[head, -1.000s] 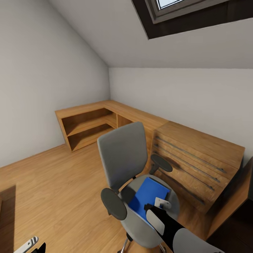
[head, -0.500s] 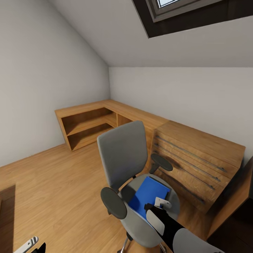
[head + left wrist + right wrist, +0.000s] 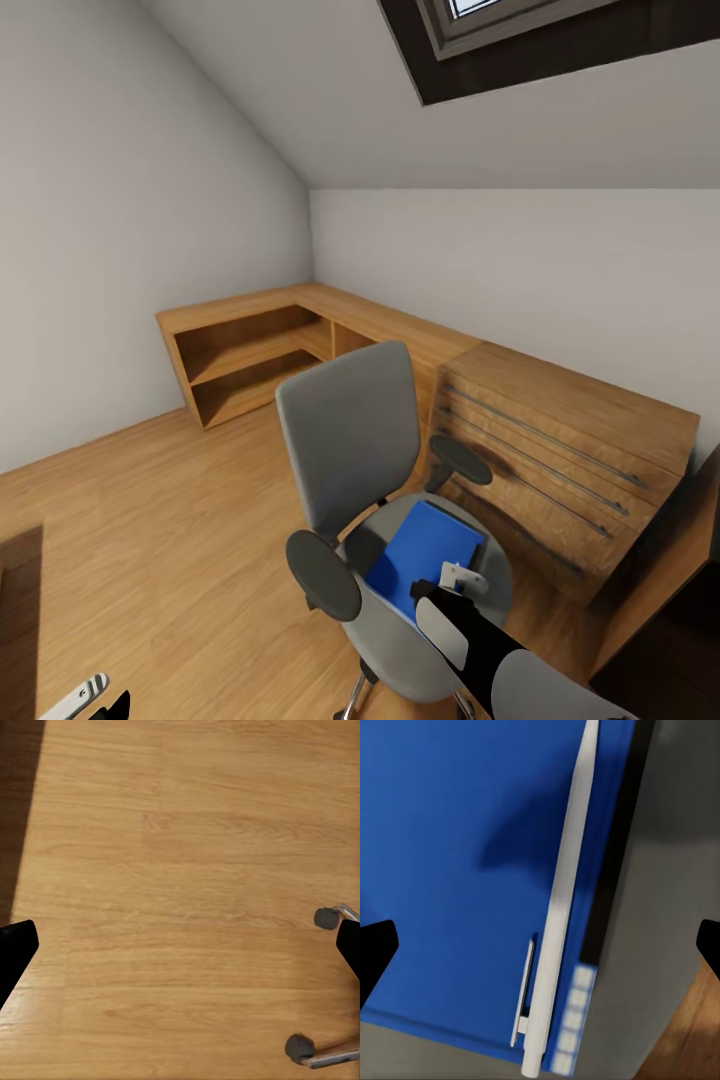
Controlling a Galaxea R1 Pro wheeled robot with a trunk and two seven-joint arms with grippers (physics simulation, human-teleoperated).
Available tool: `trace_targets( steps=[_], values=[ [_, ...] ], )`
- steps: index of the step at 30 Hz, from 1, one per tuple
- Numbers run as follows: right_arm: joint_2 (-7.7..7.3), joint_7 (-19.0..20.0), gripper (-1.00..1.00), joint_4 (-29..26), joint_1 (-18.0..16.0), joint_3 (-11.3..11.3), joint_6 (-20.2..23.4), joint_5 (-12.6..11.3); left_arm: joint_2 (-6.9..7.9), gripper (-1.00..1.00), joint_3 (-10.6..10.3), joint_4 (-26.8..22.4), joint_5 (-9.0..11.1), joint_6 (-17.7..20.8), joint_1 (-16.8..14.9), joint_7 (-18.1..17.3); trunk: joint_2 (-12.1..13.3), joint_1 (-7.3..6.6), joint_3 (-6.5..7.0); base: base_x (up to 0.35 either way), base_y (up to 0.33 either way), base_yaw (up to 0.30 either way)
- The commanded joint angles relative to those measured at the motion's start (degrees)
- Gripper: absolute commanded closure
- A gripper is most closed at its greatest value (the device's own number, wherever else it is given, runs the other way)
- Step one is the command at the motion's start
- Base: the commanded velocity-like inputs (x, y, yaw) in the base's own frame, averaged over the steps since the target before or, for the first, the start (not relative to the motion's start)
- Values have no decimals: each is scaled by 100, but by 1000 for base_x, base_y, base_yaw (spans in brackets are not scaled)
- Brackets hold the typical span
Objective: In the bedroom, organize the workspace by keeping the computer under the desk, ensuring the monitor is on the desk, placing the keyboard on the desk next to the monitor, placing the mouse on the desk next to the keyboard, moving the folder from the swivel chair onto the desk next to the mouse, stacking the notebook on top of the folder with the pen on top of the notebook, and positioning the swivel chair next to the desk.
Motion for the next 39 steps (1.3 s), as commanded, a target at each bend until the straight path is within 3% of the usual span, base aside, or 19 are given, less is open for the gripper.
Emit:
trace_targets(
  steps=[1, 14, 39],
  values=[
    [-5, -40, -100, -9, -7, 41, 38, -5, 1, -100, 1, -14, 37, 23, 2, 25, -3, 0, -5, 0, 0, 0],
    [-6, -34, -100, -13, -7, 50, 24, 1, 1, -100, 1, -14, 22, 23, 2, 36, -364, 198, -166, 0, 0, 0],
    [-12, -34, -100, -13, -7, 50, 18, 9, 1, -100, 18, -5, 54, 23, 2, 51, -645, 352, -292, 0, 0, 0]
  ],
)
